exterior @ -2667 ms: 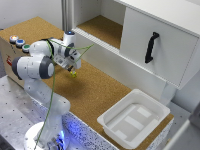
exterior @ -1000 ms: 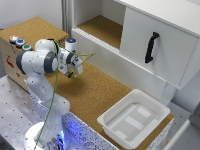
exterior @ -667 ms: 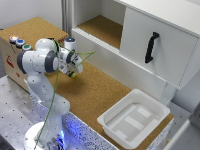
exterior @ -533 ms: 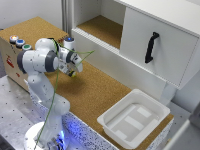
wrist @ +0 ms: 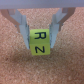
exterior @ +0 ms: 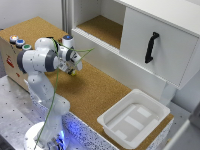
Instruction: Rotate the yellow block to the right
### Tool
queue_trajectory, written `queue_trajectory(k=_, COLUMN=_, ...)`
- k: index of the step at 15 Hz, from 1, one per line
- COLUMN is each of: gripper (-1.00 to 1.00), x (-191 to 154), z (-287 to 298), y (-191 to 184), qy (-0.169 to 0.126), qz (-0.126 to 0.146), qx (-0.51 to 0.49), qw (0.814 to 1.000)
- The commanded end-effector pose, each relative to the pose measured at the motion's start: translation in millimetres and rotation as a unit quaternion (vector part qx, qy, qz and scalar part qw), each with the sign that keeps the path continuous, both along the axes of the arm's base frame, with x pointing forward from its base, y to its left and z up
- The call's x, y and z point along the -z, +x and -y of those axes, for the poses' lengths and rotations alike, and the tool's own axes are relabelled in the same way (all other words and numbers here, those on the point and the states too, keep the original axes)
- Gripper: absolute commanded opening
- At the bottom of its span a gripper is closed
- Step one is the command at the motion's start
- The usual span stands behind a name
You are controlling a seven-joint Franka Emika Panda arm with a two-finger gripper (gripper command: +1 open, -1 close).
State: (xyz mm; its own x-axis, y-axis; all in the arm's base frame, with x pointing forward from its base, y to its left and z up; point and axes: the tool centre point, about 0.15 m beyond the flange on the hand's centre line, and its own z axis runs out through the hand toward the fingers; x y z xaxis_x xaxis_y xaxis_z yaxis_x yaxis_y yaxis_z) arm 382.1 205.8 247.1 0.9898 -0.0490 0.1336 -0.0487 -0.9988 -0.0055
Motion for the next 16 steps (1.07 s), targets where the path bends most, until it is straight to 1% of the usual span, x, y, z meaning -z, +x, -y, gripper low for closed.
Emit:
queue_trajectory(k=1, gripper=-1.00, x=-20, z=28, y=-1, qy=-0.005, qz=-0.048, qx=0.088, qw=0.995)
queue_trajectory(k=3, gripper=-1.00, x=-22, z=40, y=-6, qy=0.005, qz=-0.057, qx=0.163, qw=0.985)
queue_trajectory(k=4, gripper=-1.00, x=-23, z=41, y=-8, qy=0.012, qz=-0.057, qx=0.194, qw=0.979)
queue_trajectory(k=5, gripper=-1.00, x=-23, z=41, y=-11, qy=0.031, qz=-0.055, qx=0.233, qw=0.970)
queue_trajectory(k=6, gripper=-1.00, x=-24, z=42, y=-11, qy=0.042, qz=-0.053, qx=0.259, qw=0.963)
queue_trajectory(k=7, gripper=-1.00, x=-22, z=45, y=-12, qy=0.064, qz=-0.046, qx=0.292, qw=0.953)
queue_trajectory(k=9, gripper=-1.00, x=-16, z=53, y=-13, qy=0.103, qz=-0.045, qx=0.366, qw=0.924)
queue_trajectory(k=10, gripper=-1.00, x=-12, z=54, y=-10, qy=0.108, qz=-0.042, qx=0.395, qw=0.911)
queue_trajectory(k=12, gripper=-1.00, x=2, z=54, y=-10, qy=0.132, qz=-0.035, qx=0.458, qw=0.879)
queue_trajectory(k=13, gripper=-1.00, x=10, z=53, y=-11, qy=0.142, qz=-0.030, qx=0.488, qw=0.861)
queue_trajectory(k=14, gripper=-1.00, x=18, z=52, y=-15, qy=0.160, qz=-0.025, qx=0.523, qw=0.837)
queue_trajectory(k=15, gripper=-1.00, x=23, z=50, y=-13, qy=0.161, qz=-0.028, qx=0.539, qw=0.827)
queue_trajectory(k=16, gripper=-1.00, x=29, z=46, y=-8, qy=0.168, qz=-0.034, qx=0.553, qw=0.815)
